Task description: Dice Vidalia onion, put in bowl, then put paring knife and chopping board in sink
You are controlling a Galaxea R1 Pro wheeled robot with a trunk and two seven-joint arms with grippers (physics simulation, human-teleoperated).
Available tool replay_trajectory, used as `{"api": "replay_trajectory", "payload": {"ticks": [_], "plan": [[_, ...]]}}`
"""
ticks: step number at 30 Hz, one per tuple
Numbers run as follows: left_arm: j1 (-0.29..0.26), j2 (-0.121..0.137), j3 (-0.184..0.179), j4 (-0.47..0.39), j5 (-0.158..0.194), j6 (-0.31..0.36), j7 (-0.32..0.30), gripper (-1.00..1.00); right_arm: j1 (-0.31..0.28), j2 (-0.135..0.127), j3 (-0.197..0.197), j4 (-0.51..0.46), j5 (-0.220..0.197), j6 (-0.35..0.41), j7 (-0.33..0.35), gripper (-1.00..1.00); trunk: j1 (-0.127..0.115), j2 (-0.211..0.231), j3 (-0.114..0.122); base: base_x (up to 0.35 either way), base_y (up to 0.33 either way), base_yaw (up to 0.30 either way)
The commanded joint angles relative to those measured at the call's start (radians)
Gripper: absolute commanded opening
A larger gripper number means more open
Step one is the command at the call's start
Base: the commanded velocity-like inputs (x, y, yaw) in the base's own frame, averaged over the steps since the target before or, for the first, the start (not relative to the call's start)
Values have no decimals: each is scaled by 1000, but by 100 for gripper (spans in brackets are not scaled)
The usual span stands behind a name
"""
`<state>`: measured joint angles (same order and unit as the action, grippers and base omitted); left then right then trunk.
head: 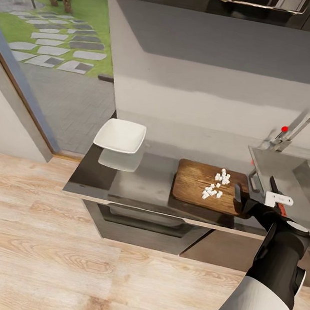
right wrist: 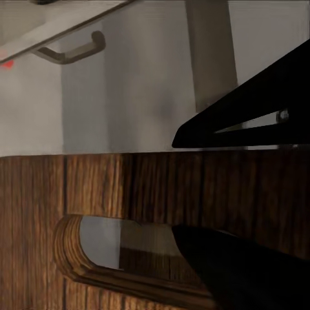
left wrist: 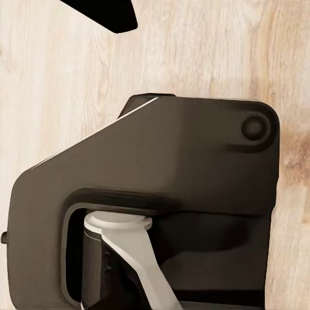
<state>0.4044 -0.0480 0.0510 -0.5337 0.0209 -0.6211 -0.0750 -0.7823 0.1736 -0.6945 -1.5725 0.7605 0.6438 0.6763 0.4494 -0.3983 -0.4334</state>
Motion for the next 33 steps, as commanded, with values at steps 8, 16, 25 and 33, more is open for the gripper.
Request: {"api": "replay_trajectory", "payload": {"ticks": [8,16,25,33], "plan": [[1,-1,5,-2,2,0,-8,100,-2,1,-2,-3,13,5,11,-100,1,-2,-1,0,0,0],[1,-1,6,-2,2,0,-8,100,-2,1,-2,-3,12,5,12,-100,1,-2,-1,0,6,0],[1,-1,6,-2,2,0,-8,100,-2,1,-2,-3,11,5,12,-100,1,-2,10,0,111,0],[1,-1,6,-2,2,0,-8,100,-2,1,-2,-3,12,5,12,-100,1,-2,22,0,134,0]]}}
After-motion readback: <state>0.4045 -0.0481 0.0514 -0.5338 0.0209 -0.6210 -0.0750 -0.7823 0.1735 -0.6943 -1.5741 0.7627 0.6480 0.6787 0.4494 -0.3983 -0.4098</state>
